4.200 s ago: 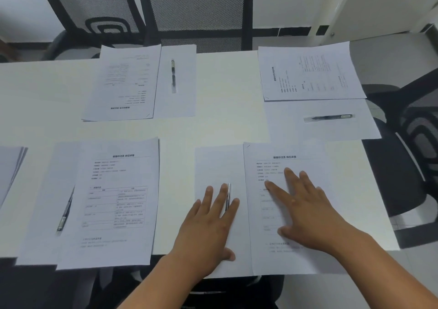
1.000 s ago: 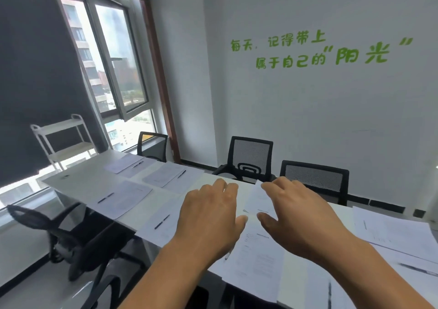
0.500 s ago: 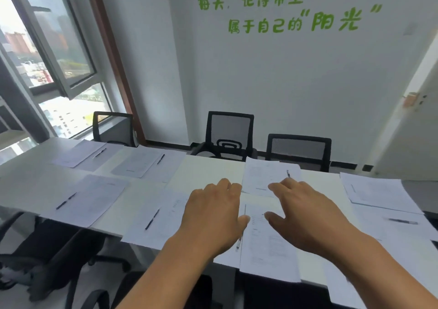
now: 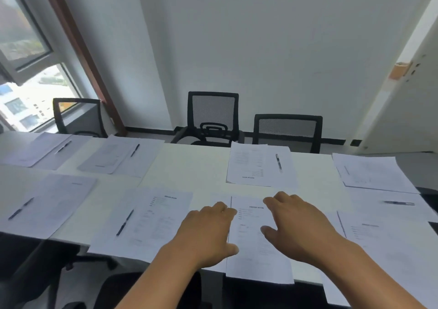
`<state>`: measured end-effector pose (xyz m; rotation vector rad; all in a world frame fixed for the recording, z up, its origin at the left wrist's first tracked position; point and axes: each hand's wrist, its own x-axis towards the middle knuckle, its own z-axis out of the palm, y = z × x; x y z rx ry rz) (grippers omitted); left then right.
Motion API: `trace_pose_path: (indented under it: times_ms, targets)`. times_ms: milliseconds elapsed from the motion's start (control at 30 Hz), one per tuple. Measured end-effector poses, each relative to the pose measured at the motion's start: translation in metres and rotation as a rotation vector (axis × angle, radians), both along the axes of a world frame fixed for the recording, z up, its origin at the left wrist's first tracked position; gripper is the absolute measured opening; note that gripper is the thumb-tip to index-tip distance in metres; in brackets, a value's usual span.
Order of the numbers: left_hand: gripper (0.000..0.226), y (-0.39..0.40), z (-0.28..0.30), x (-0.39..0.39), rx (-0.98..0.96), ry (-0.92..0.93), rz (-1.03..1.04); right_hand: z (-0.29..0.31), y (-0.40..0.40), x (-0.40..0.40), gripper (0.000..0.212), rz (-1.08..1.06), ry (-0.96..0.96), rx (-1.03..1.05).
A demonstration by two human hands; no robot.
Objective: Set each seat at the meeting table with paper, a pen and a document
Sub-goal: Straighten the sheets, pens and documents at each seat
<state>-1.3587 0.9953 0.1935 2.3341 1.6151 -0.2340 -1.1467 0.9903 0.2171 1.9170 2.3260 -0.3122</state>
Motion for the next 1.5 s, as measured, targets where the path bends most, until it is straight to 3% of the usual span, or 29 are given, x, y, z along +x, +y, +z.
trace_pose_path:
  times_ms: [467,733,933,1133,1500]
  targets:
    - [0.088,0.078,-0.101,-0.007,-0.204,0.011,-0.019,-0.108,0.075,-0.013,0.047,0.029,0.016,-0.241]
    - [0.115,0.128,-0.209,-0.025,-0.324,0.015,-0.08,-0.199,0.122,-0.02,0.071,0.058,0.056,-0.386]
    - [0.138,0.149,-0.253,-0.029,-0.31,0.06,-0.175,-0.26,0.137,-0.025,0.088,0.077,0.064,-0.412]
    - [0.15,0.148,-0.278,-0.033,-0.322,0.004,-0.163,-0.295,0.143,-0.025,0.102,0.096,0.047,-0.415]
    - [0.138,0.148,-0.282,-0.032,-0.288,0.018,-0.184,-0.301,0.149,-0.014,0.102,0.02,0.001,-0.49]
